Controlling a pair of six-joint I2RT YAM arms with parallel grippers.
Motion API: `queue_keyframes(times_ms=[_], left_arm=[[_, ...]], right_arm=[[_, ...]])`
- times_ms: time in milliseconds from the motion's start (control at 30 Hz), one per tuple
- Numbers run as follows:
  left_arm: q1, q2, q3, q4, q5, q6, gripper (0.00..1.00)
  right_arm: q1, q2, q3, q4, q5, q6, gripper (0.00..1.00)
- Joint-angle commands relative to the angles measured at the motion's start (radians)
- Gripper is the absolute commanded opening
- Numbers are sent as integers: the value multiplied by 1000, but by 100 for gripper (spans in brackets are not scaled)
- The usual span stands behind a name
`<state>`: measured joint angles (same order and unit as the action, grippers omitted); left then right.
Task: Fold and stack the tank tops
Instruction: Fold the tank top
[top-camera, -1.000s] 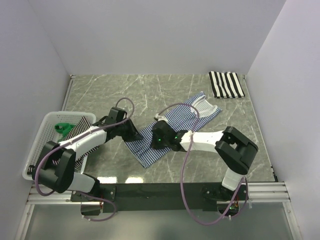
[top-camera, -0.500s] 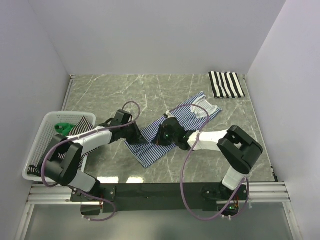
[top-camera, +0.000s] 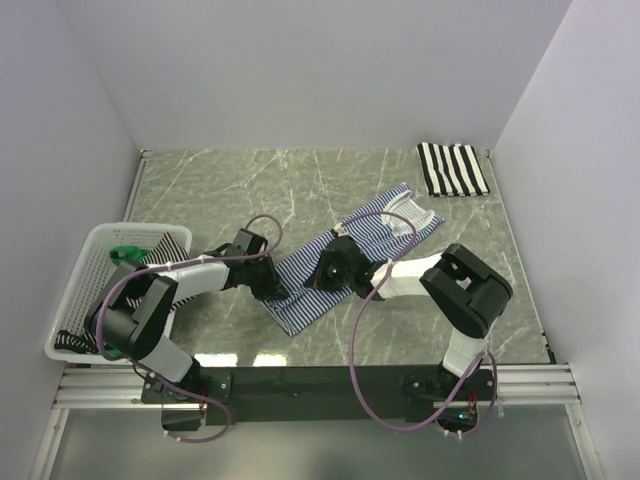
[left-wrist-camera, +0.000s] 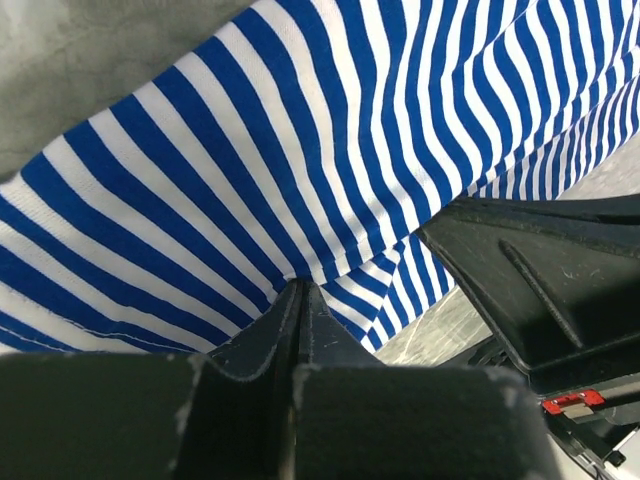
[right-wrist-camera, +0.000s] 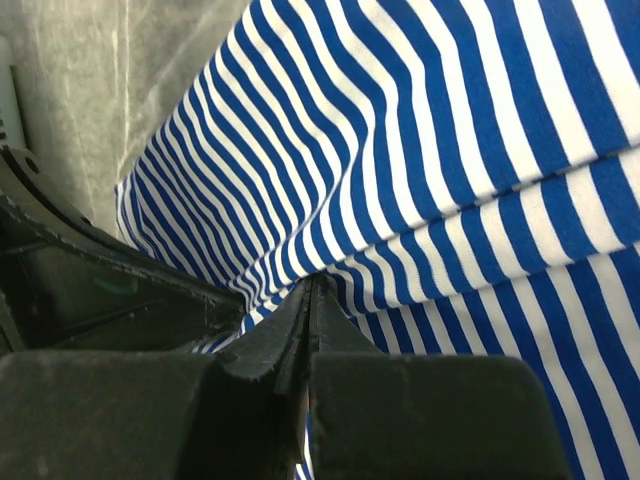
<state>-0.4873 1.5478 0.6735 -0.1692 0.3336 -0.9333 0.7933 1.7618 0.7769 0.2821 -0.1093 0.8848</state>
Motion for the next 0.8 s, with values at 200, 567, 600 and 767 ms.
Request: queue_keyframes(times_ms=[200, 567, 600, 767], left_arm=[[-10, -46, 67, -101, -111, 67, 9], [44, -219, 140, -248, -188, -1, 39], [58, -239, 129, -254, -194, -12, 40], [142, -299, 43, -244, -208, -42, 47]], right_arm=[[-6, 28, -21, 45, 36, 2, 0], [92, -154, 110, -199, 167, -173, 12], [128, -159, 119, -221, 195, -187, 15], [265, -159, 153, -322, 258, -270, 33]])
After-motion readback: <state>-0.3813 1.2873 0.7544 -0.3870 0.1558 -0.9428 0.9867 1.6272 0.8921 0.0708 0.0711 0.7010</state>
